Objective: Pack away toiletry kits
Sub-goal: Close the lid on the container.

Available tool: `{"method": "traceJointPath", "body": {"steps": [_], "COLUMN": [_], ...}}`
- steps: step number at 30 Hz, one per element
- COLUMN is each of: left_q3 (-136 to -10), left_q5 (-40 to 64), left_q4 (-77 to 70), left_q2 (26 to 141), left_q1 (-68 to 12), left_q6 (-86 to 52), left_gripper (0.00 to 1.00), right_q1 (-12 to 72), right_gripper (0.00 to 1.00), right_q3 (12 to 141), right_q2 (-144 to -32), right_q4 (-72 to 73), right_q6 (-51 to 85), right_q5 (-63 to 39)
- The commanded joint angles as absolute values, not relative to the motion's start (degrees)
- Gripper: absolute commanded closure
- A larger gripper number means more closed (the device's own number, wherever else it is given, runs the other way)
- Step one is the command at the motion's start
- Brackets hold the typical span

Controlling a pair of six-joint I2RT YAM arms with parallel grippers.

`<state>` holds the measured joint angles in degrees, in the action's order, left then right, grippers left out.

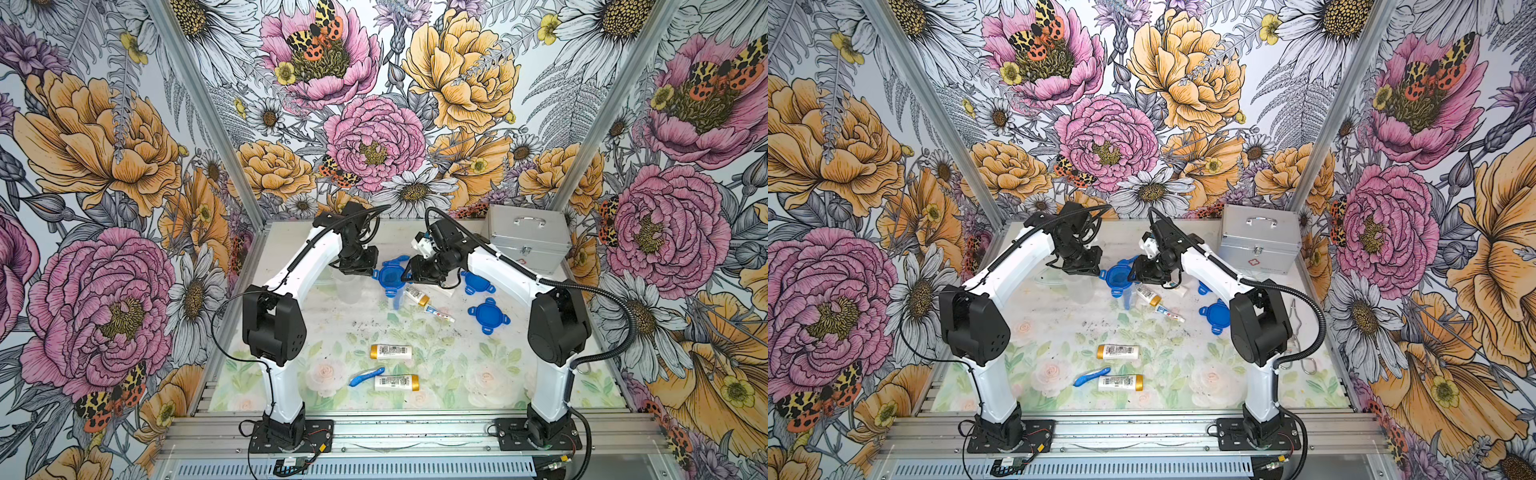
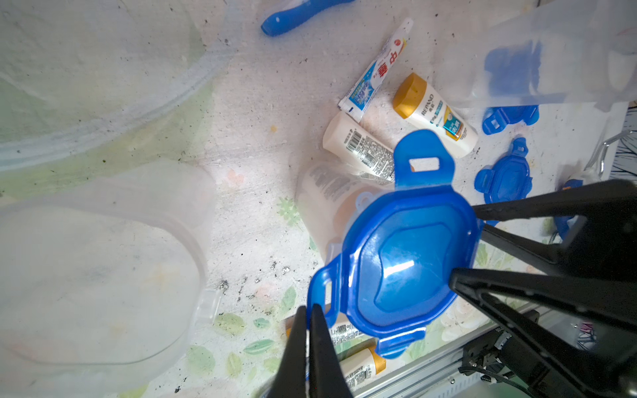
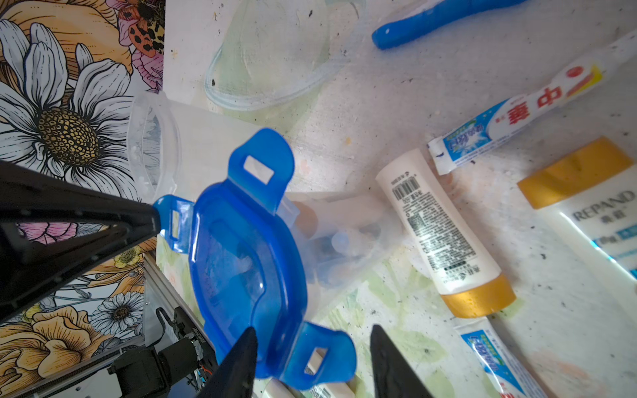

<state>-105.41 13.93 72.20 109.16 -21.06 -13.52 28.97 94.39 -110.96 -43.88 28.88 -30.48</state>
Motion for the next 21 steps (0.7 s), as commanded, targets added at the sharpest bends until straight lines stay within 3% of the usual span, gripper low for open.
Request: {"method": "traceJointPath", "body": {"steps": [1, 21], "left_q3": [-106.69, -107.05], "left_q5": [12.92, 12.96], "left_q4": [73.3, 73.3], "left_q2": [108.85, 111.43], "left_q1": [-21.44, -22.07], "left_q6": [-13.97, -13.75], "left_gripper": [1.0, 1.0], "right_q1": [29.47, 29.47], "right_gripper": [0.48, 0.49], "right_q3": [96.35, 96.3], "right_q2": [-112.41, -113.02], "right_q4": [-44.06, -44.03], "right_q6": [28.1, 28.03], "right_q5": [-30.28, -30.12]}}
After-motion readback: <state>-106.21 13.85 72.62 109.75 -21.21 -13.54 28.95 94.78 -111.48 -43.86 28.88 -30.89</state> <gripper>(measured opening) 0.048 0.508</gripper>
